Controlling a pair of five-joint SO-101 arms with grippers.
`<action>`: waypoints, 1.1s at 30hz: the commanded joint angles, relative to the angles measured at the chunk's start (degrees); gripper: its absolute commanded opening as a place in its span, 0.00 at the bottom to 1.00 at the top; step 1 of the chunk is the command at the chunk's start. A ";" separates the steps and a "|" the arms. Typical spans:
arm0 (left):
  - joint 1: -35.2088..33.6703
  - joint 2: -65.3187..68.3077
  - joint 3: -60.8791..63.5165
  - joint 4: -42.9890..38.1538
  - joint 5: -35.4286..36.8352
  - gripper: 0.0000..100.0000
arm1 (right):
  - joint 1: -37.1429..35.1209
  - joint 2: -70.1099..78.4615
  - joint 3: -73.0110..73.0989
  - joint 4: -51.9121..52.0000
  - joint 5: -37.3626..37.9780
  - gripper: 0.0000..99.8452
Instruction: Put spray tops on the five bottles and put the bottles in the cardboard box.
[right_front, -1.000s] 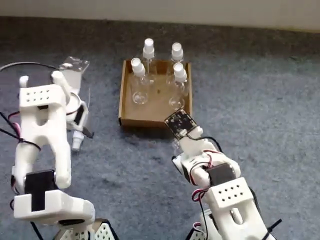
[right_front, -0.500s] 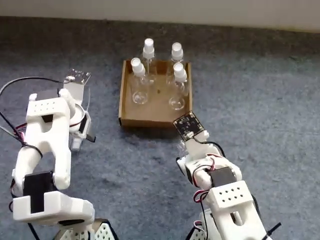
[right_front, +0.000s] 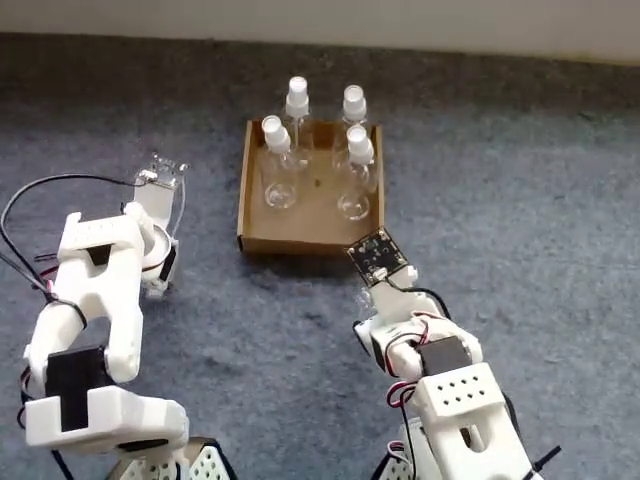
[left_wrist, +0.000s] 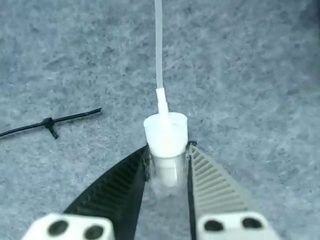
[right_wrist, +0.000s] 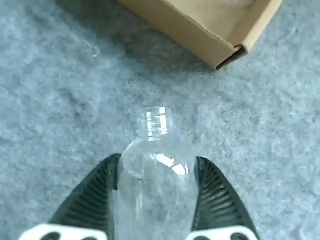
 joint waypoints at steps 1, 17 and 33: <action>-0.66 -2.24 -0.40 -0.35 -0.53 0.03 | 0.48 -0.92 -0.66 -1.10 -0.44 0.00; -2.33 -24.75 -8.04 42.99 -47.65 0.00 | 0.66 -0.92 -0.57 -1.10 -0.53 0.00; -3.47 -26.42 5.76 13.10 -52.04 0.28 | 0.75 -0.92 -0.66 -1.10 -3.25 0.00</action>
